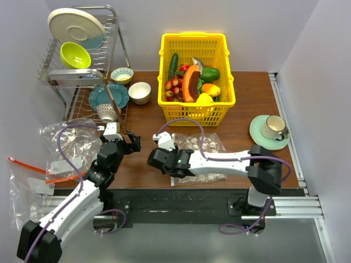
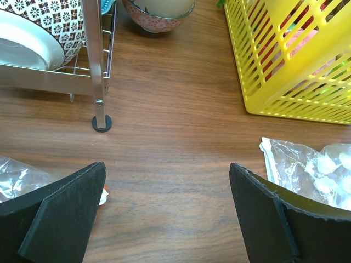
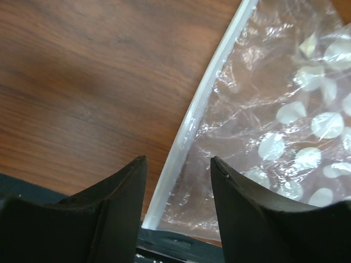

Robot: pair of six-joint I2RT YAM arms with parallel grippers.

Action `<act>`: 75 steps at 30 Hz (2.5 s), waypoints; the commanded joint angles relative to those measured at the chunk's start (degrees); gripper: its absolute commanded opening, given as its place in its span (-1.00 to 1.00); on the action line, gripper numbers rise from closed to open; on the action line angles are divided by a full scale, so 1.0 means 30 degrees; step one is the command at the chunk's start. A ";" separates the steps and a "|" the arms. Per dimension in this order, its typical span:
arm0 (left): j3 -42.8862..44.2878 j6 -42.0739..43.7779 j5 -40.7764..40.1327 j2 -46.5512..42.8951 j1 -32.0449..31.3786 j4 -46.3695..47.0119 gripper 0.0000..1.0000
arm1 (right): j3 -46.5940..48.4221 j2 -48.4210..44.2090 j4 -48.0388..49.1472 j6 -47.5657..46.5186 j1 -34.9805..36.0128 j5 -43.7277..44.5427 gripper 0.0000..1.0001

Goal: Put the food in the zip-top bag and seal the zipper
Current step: Open the zipper of the food storage bag at the center of the board.

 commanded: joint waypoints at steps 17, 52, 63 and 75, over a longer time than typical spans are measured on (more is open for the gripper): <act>0.0101 -0.0333 -0.0576 0.0186 -0.0099 0.0589 1.00 | 0.2447 0.4190 -0.2521 0.2529 0.0082 0.2942 -0.22; 0.2327 -1.1405 1.0939 0.3847 -0.4432 0.6299 0.68 | -0.6341 -1.1951 0.3015 0.1210 0.0052 0.0920 -1.00; 0.2796 -1.1847 0.9210 0.6073 -0.6748 0.6887 0.44 | -0.5932 -1.2450 0.3016 0.1005 0.0052 0.0364 -1.00; 0.3118 -1.1759 0.8272 0.7392 -0.6896 0.7503 -0.09 | -0.6546 -1.3446 0.3279 0.1152 0.0053 -0.0427 -1.00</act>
